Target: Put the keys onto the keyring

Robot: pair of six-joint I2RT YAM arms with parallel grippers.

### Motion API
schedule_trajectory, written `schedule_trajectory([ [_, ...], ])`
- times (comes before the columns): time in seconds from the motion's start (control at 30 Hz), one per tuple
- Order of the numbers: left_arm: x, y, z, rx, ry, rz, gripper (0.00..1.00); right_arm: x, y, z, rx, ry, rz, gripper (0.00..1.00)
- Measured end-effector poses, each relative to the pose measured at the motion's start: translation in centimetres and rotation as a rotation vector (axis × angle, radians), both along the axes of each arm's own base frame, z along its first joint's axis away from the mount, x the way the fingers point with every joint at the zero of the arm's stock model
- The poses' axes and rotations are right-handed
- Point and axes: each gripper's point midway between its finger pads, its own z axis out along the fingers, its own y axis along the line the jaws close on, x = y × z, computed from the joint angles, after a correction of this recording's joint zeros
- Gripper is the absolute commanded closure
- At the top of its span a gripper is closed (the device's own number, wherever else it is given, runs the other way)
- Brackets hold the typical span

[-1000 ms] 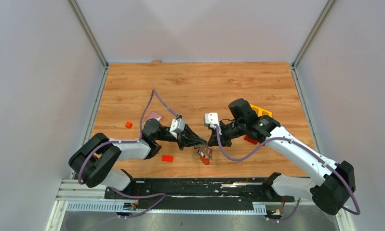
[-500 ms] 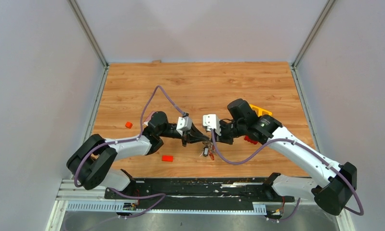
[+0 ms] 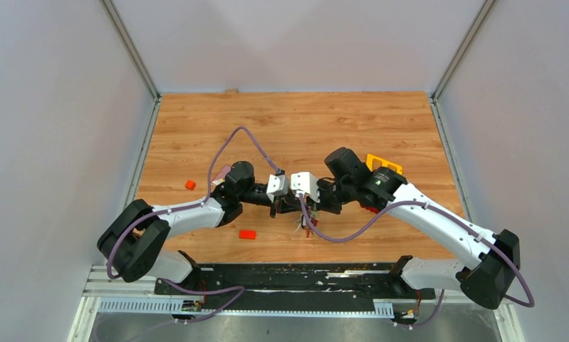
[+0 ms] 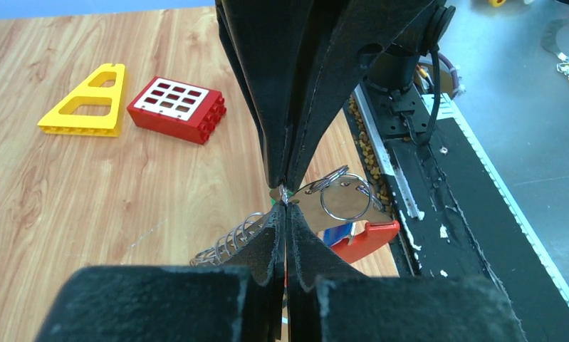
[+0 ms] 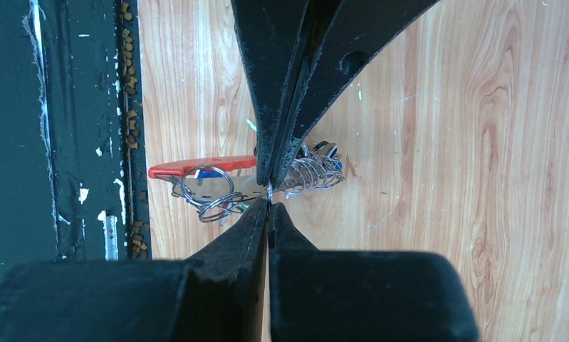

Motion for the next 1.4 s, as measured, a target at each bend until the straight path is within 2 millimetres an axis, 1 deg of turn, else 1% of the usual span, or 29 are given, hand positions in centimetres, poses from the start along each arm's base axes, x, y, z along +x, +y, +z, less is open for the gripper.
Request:
schedule_trajectory([
  [0.3,0.1,0.0,0.2,-0.008,0.014,0.012,1.0,0.1,0.1,0.1,-0.006,-0.003,-0.007,1.0],
  [0.4,-0.1,0.1,0.3,-0.028,0.033,0.022,1.0,0.1,0.1,0.2,-0.002,-0.004,-0.006,1.0],
  [0.53,-0.6,0.4,0.5,-0.067,0.057,0.029,1.0,-0.1,0.4,0.4,0.008,-0.004,0.006,0.91],
  [0.67,-0.9,0.5,1.4,-0.105,0.08,0.026,1.0,0.0,0.5,1.2,0.039,-0.028,0.004,0.86],
  [0.87,-1.2,0.6,1.8,-0.13,0.097,0.023,1.0,0.0,0.6,1.9,0.068,-0.044,0.002,0.82],
  [1.13,-1.4,0.7,2.1,-0.143,0.118,0.02,1.0,-0.1,0.8,1.1,0.076,-0.027,0.002,0.77],
  [1.2,-1.4,0.7,2.2,-0.147,0.117,0.018,1.0,-0.1,0.8,0.9,0.077,-0.025,0.003,0.77],
  [1.3,-1.5,0.7,2.2,-0.147,0.123,0.016,1.0,-0.2,0.9,0.7,0.08,-0.019,0.005,0.82],
  [1.4,-1.5,0.7,2.2,-0.148,0.124,0.016,1.0,-0.2,0.9,0.8,0.085,-0.015,0.005,0.91],
])
